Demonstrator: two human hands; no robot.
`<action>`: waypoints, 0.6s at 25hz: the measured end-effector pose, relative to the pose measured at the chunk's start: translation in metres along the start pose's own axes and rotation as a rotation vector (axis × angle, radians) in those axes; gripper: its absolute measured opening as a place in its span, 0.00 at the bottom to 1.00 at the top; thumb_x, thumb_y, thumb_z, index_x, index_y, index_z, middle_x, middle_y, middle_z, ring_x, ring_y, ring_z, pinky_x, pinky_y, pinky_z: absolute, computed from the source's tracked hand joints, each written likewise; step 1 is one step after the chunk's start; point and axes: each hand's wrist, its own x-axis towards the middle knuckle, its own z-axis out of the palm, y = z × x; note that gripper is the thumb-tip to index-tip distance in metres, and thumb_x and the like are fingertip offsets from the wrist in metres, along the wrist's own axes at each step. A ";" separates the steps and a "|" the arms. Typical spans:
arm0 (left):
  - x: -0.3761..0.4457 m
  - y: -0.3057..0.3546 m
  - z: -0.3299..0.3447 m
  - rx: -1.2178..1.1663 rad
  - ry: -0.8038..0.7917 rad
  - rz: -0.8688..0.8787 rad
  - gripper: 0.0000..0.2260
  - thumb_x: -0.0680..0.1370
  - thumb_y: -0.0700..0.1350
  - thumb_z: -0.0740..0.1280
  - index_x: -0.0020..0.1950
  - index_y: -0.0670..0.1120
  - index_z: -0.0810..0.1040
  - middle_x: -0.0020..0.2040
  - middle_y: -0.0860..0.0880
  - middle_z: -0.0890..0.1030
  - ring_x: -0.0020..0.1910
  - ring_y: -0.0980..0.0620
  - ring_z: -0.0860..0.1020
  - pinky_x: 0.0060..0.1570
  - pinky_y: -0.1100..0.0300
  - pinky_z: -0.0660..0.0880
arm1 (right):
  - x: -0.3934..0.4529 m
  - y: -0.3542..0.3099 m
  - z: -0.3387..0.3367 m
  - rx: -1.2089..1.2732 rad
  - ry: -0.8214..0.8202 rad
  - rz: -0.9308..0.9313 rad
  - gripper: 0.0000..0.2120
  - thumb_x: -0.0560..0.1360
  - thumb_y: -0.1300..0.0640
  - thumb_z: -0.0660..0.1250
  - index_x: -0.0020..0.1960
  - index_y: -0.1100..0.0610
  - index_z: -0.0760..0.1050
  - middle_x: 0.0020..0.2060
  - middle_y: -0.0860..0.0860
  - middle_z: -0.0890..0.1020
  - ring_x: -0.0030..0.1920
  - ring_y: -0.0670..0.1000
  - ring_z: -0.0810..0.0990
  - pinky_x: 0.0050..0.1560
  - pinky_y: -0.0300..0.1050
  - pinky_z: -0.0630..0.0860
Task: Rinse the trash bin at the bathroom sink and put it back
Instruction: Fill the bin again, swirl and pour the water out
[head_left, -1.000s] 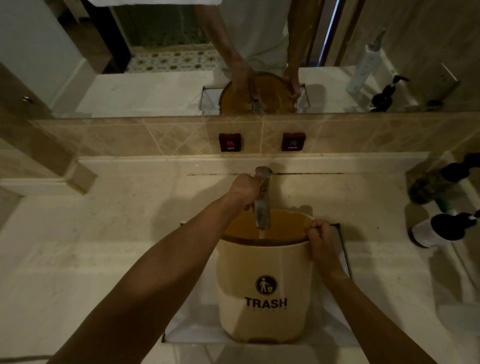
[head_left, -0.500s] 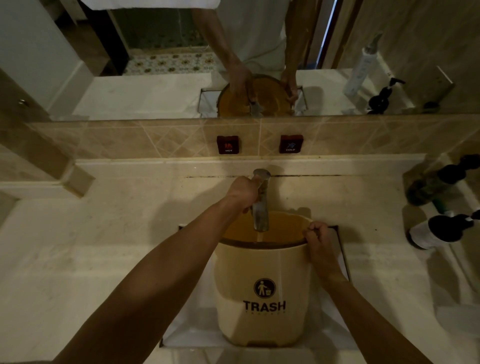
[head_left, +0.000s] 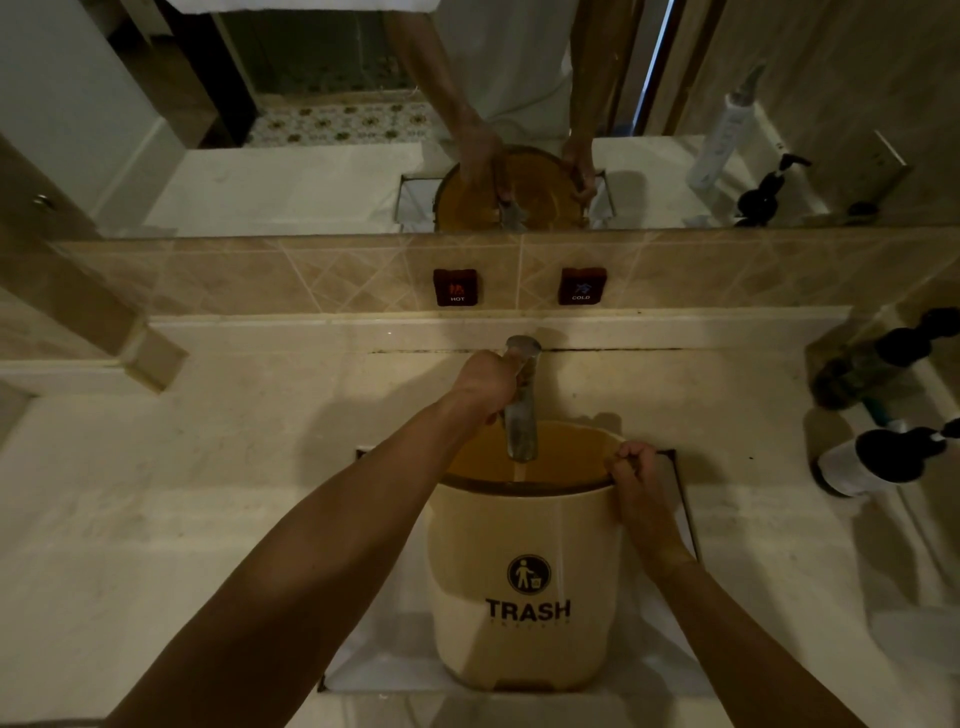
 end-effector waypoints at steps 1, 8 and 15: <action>0.000 0.000 0.000 0.004 0.002 0.004 0.20 0.83 0.55 0.55 0.46 0.40 0.75 0.33 0.46 0.72 0.25 0.51 0.66 0.24 0.62 0.62 | -0.001 -0.001 0.000 0.002 -0.004 0.001 0.03 0.78 0.62 0.60 0.50 0.59 0.66 0.39 0.49 0.68 0.39 0.47 0.67 0.38 0.41 0.66; -0.001 -0.017 0.003 0.048 0.023 0.150 0.25 0.83 0.59 0.52 0.39 0.42 0.75 0.32 0.47 0.75 0.29 0.50 0.73 0.29 0.60 0.69 | -0.002 -0.003 0.000 -0.014 0.003 0.003 0.02 0.79 0.64 0.59 0.49 0.59 0.65 0.37 0.49 0.68 0.37 0.47 0.67 0.37 0.43 0.65; -0.003 -0.051 0.009 0.073 0.041 0.371 0.21 0.84 0.56 0.51 0.40 0.47 0.73 0.33 0.52 0.75 0.33 0.54 0.74 0.38 0.60 0.69 | 0.004 0.004 -0.001 -0.034 -0.012 -0.024 0.04 0.78 0.64 0.59 0.47 0.57 0.66 0.36 0.49 0.67 0.35 0.47 0.65 0.34 0.39 0.65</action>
